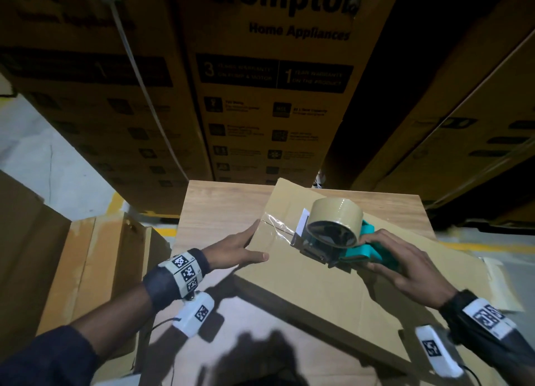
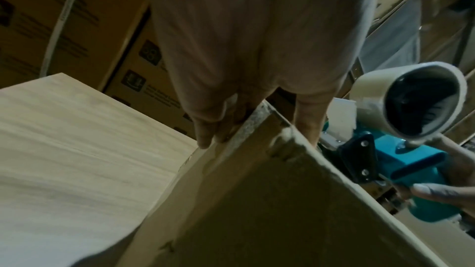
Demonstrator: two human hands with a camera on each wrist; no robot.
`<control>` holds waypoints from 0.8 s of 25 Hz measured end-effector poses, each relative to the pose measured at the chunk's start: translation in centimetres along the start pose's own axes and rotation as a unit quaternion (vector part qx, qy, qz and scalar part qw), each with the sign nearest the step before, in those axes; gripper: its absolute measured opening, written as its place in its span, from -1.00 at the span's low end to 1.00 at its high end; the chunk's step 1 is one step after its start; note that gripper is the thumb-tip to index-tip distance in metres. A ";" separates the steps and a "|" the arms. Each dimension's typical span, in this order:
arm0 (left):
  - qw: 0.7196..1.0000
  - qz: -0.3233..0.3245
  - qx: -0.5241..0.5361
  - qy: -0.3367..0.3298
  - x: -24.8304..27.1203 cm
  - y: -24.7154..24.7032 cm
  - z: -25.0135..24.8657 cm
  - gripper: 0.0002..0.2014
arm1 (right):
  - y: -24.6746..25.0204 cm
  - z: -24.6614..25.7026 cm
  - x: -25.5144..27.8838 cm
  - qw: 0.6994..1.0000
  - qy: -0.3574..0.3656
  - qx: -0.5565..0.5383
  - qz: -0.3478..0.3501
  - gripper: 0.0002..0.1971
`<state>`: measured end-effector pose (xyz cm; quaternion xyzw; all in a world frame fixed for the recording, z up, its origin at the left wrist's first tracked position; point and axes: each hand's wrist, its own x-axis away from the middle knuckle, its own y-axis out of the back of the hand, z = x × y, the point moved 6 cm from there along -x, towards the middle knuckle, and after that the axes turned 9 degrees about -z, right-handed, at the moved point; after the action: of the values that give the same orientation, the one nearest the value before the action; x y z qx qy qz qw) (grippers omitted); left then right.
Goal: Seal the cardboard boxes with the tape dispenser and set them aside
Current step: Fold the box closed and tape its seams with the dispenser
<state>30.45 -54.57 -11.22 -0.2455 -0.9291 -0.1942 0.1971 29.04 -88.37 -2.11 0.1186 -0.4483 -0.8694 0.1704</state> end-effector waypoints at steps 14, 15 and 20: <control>0.874 -0.090 -0.450 -0.158 0.8 -0.3 -3.3 -0.09 | 0.4 0.2 0.1 1.000 -0.016 -0.002 0.011 -0.34; 0.879 -0.091 -0.446 -0.144 0.5 -0.5 -3.0 -0.10 | 0.6 0.3 0.1 1.000 -0.015 -0.002 0.010 -0.34; 0.863 -0.139 -0.465 -0.142 0.4 -0.9 -2.4 -0.08 | 1.4 0.2 0.2 0.999 -0.029 -0.021 0.003 -0.34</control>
<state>30.28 -56.22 -9.22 -0.2018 -0.7736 -0.5917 -0.1033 29.06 -89.03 -0.84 0.0886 -0.4351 -0.8812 0.1622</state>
